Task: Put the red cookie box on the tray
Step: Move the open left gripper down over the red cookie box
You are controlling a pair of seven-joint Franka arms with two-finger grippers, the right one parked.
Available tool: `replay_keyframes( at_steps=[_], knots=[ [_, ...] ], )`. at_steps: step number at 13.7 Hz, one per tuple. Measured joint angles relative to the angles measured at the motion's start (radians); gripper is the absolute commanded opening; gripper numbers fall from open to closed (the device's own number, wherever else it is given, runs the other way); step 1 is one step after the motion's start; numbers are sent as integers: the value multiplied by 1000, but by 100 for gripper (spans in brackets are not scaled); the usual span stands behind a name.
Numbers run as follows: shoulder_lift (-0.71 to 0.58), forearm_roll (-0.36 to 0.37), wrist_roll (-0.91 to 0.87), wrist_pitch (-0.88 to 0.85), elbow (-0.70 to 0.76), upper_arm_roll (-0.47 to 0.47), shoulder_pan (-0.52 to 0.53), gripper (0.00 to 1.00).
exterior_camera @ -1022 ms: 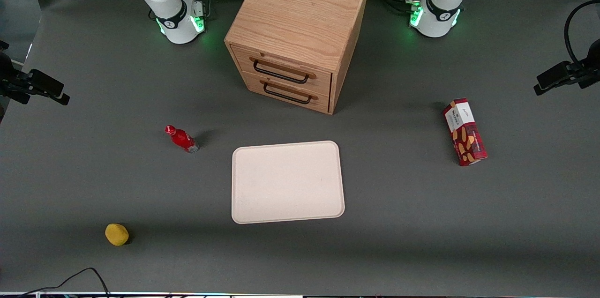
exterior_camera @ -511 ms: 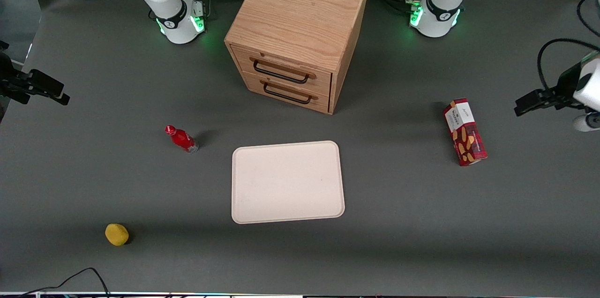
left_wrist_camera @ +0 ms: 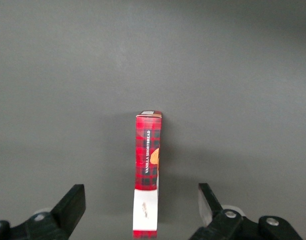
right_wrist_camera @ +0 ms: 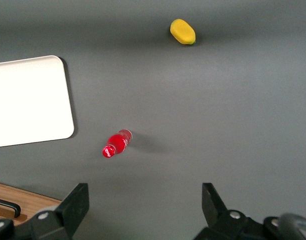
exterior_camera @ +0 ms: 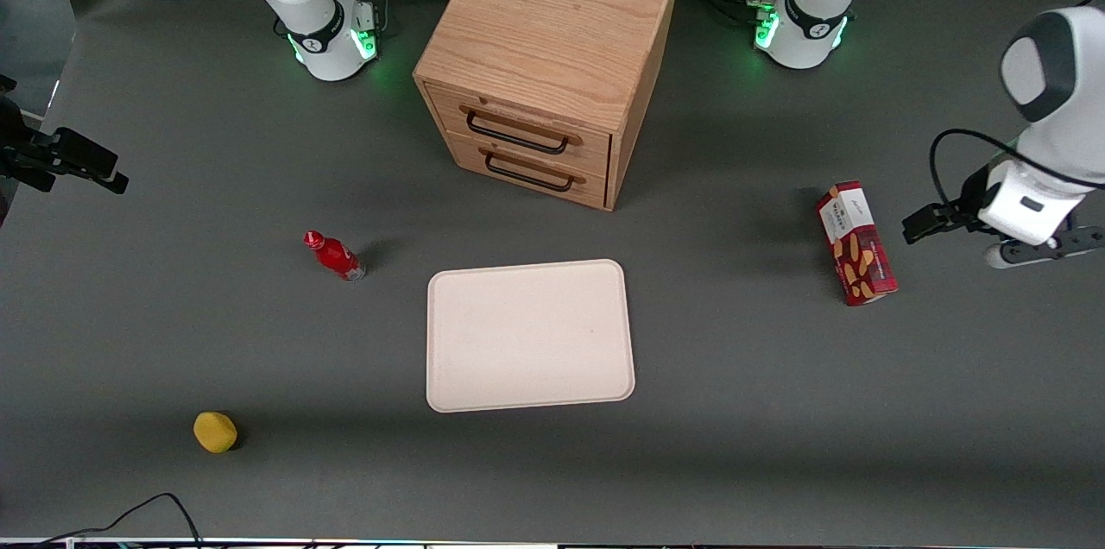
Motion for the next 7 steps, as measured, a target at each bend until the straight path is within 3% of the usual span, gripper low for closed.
replay_keyframes(
  at_steps=[4,7],
  knots=[
    [15,0,-27,243,-171,-7,-4,100],
    [68,0,-30,352,-214,-8,-5,100]
  ],
)
